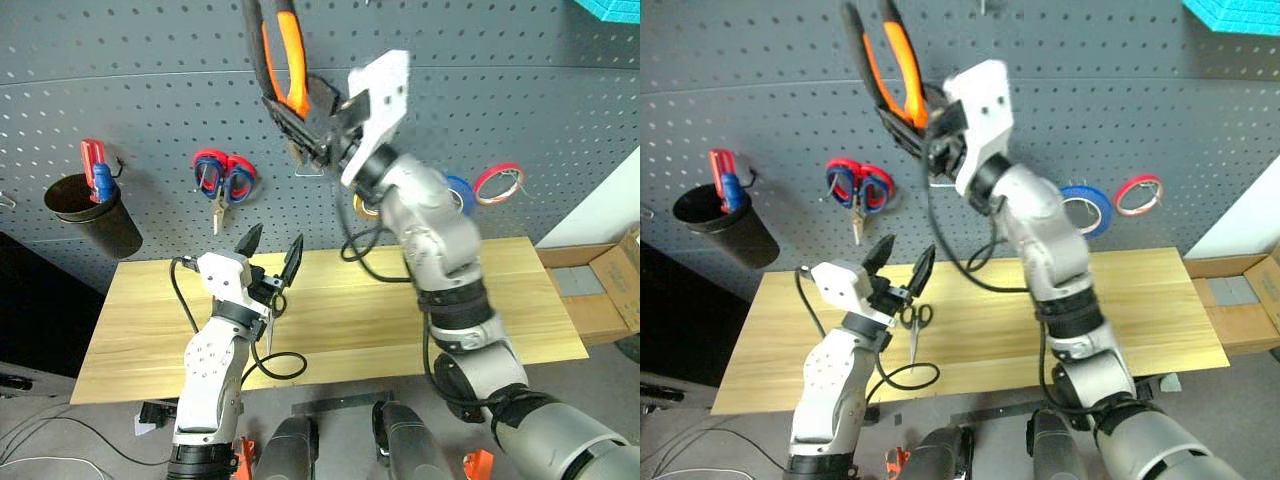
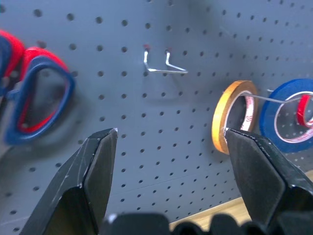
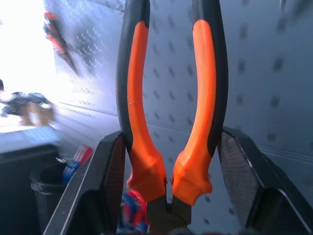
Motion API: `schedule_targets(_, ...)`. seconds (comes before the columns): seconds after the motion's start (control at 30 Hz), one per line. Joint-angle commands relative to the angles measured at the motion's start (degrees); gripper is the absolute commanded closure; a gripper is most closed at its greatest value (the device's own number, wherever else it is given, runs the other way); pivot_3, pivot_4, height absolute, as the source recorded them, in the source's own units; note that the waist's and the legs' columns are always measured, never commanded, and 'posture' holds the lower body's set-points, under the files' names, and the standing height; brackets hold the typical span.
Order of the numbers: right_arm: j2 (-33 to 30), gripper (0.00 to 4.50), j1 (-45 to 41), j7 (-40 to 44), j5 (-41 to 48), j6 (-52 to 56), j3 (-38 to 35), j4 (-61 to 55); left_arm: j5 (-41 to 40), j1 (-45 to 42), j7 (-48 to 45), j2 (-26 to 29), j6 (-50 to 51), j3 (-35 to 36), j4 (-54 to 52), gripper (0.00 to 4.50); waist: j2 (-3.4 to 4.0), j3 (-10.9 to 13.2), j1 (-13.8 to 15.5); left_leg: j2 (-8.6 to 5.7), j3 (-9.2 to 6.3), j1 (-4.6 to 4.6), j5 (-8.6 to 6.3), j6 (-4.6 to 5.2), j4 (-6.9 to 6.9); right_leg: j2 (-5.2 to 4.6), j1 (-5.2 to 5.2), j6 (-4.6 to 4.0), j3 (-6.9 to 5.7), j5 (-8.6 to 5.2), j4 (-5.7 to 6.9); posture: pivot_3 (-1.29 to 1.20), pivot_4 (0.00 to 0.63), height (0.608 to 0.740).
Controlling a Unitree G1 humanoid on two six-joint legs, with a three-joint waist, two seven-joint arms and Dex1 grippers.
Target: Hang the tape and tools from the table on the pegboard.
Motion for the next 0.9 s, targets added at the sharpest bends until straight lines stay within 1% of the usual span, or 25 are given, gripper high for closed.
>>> schedule_targets(0.03, 1.7, 2.2, -3.4, -3.5, -3.4, -9.8, -0.9, 5.2, 0.7, 0.8, 0.6, -0.1, -1.7, -0.7, -2.2, 0.75, 0.0, 0.0, 0.4, 0.01, 0.0, -0.03, 0.0, 0.0, -0.01, 0.0, -0.04, 0.0, -0.01, 0.0, 0.0, -0.02, 0.181, 0.74)
schedule_targets(0.23, 2.9, 2.2, -3.9, -5.3, -5.8, -17.7, -1.5, 13.8, 1.0, 2.2, 0.9, 0.7, -1.1, -0.8, -3.6, 0.75, 0.0, 0.0, 0.5, 0.05, 0.01, -0.05, 0.0, 0.01, -0.04, 0.04, -0.12, -0.01, 0.0, 0.0, 0.06, 0.0, 0.181, 0.74)
schedule_targets(0.47, 3.9, 2.2, -4.7, -7.5, -8.0, -23.9, -1.6, 20.8, 0.9, 2.7, 1.4, 1.2, -0.1, -1.0, -5.0, 0.75, 0.01, 0.0, 0.5, 0.06, 0.02, -0.02, -0.02, 0.05, -0.03, 0.06, -0.12, -0.07, 0.0, 0.03, 0.12, 0.01, 0.184, 0.74)
schedule_targets(0.6, 4.2, 2.2, -5.5, -11.5, -10.6, -27.8, -1.6, 25.5, 1.0, 2.9, 2.0, 1.0, 0.3, -0.9, -5.4, 0.75, 0.01, 0.0, 0.5, 0.06, 0.02, -0.03, 0.0, 0.02, -0.03, 0.07, -0.13, -0.07, 0.0, 0.03, 0.12, 0.02, 0.186, 0.74)
schedule_targets(0.8, 4.8, 2.2, -6.0, -13.5, -12.6, -31.3, -1.5, 29.7, 1.3, 2.4, 2.4, 1.3, 0.0, -0.8, -5.0, 0.75, 0.01, 0.0, 0.5, 0.05, 0.02, 0.0, 0.0, 0.04, -0.02, 0.07, -0.11, -0.1, 0.01, 0.05, 0.15, 0.02, 0.184, 0.74)
schedule_targets(0.9, 4.7, 2.2, -5.8, -12.9, -13.1, -31.0, -0.9, 30.7, 1.3, 2.5, 2.6, 1.2, 0.1, -1.0, -5.0, 0.75, 0.01, 0.0, 0.5, 0.05, 0.03, 0.01, 0.0, 0.04, -0.01, 0.08, -0.1, -0.1, 0.01, 0.06, 0.16, 0.01, 0.186, 0.74)
